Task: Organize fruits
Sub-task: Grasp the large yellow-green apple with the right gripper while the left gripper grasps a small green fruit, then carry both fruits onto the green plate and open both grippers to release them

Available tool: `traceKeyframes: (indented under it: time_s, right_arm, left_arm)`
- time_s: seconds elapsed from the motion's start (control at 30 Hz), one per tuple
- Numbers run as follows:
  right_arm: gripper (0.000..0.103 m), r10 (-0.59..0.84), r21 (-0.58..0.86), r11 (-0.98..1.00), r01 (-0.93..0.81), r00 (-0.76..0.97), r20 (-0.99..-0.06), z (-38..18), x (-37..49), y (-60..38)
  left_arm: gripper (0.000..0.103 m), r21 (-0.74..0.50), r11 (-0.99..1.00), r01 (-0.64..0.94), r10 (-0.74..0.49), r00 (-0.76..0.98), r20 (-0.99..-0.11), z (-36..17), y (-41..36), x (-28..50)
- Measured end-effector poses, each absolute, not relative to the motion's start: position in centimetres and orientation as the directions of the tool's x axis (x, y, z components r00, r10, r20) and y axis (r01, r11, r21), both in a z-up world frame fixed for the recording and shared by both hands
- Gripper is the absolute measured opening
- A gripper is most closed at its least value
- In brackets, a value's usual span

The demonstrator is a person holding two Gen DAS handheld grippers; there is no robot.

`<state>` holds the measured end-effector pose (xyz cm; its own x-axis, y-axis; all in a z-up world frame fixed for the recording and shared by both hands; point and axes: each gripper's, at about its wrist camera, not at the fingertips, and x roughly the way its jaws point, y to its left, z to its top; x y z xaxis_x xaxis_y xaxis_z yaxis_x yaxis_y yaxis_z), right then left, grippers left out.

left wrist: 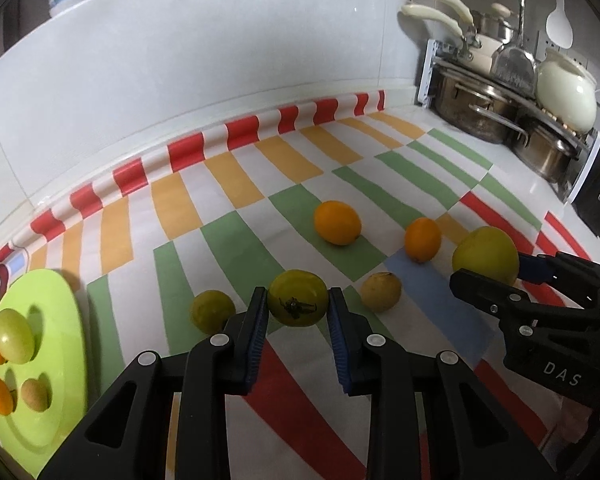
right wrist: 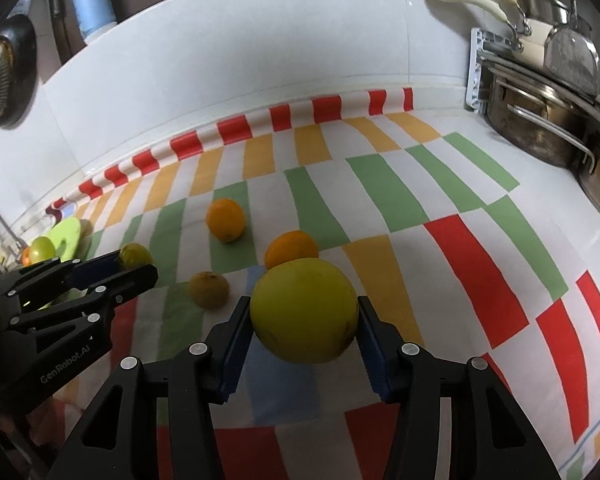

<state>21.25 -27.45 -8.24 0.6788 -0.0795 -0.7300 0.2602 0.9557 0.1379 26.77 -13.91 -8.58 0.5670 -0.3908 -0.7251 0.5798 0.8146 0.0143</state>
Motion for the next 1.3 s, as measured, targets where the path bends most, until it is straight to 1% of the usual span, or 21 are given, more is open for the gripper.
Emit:
traceKeyframes:
  time_s: [0.27, 0.6, 1.3]
  right_arm:
    - [0.051, -0.061, 0.13, 0.97, 0.205, 0.724, -0.687, -5.6, 19.6, -25.4]
    - [0.051, -0.001, 0.118, 0.988, 0.098, 0.771, -0.637, -2.8, 17.3, -22.1]
    - [0.051, 0.114, 0.102, 0.992, -0.067, 0.82, -0.56, 0.4, 14.6, -14.3]
  left_arm:
    - [0.03, 0.0, 0.841, 0.541, -0.392, 0.609, -0.69, -6.2, -11.5, 24.2]
    - [0.03, -0.019, 0.881, 0.473, -0.374, 0.672, -0.639, -3.7, -8.0, 20.6]
    - [0.03, -0.011, 0.936, 0.352, -0.297, 0.77, -0.564, -0.3, 0.5, 15.3]
